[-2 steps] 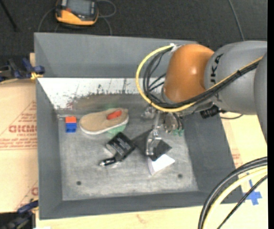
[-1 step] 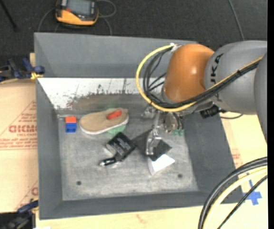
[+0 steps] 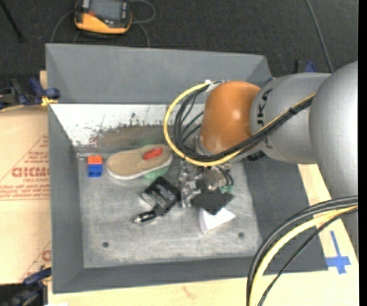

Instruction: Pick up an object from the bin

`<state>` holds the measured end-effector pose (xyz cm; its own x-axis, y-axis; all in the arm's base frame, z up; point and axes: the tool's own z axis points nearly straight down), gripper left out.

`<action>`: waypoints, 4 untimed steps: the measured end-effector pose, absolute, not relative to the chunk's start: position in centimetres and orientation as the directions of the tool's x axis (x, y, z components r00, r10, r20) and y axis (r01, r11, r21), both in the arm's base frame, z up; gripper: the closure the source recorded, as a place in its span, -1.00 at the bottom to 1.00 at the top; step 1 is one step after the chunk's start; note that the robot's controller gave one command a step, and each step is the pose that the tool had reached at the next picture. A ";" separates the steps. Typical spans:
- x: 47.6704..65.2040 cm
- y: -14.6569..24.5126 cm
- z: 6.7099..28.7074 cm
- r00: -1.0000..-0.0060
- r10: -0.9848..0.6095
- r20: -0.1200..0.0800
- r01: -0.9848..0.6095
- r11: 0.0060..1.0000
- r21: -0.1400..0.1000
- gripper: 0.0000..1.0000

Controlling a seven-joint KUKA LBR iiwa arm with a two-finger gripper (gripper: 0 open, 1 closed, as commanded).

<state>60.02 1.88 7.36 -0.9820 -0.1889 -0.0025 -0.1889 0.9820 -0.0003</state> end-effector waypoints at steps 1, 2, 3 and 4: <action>60.0 1.9 7.4 -0.982 -0.188 -0.003 -0.188 0.982 0.000 1.00; 57.6 0.8 10.1 -0.991 -0.130 0.000 -0.130 0.991 0.001 1.00; 57.5 -0.6 16.5 -0.999 -0.034 0.001 -0.034 0.999 0.001 1.00; 57.1 0.1 19.5 -1.000 0.009 -0.010 0.009 1.000 0.000 1.00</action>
Offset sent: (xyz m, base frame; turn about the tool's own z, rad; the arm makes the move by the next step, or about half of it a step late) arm -0.0392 -0.0193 0.0508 0.1065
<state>57.08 0.11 19.54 -0.9999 0.0094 -0.0099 0.0094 1.0000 0.0003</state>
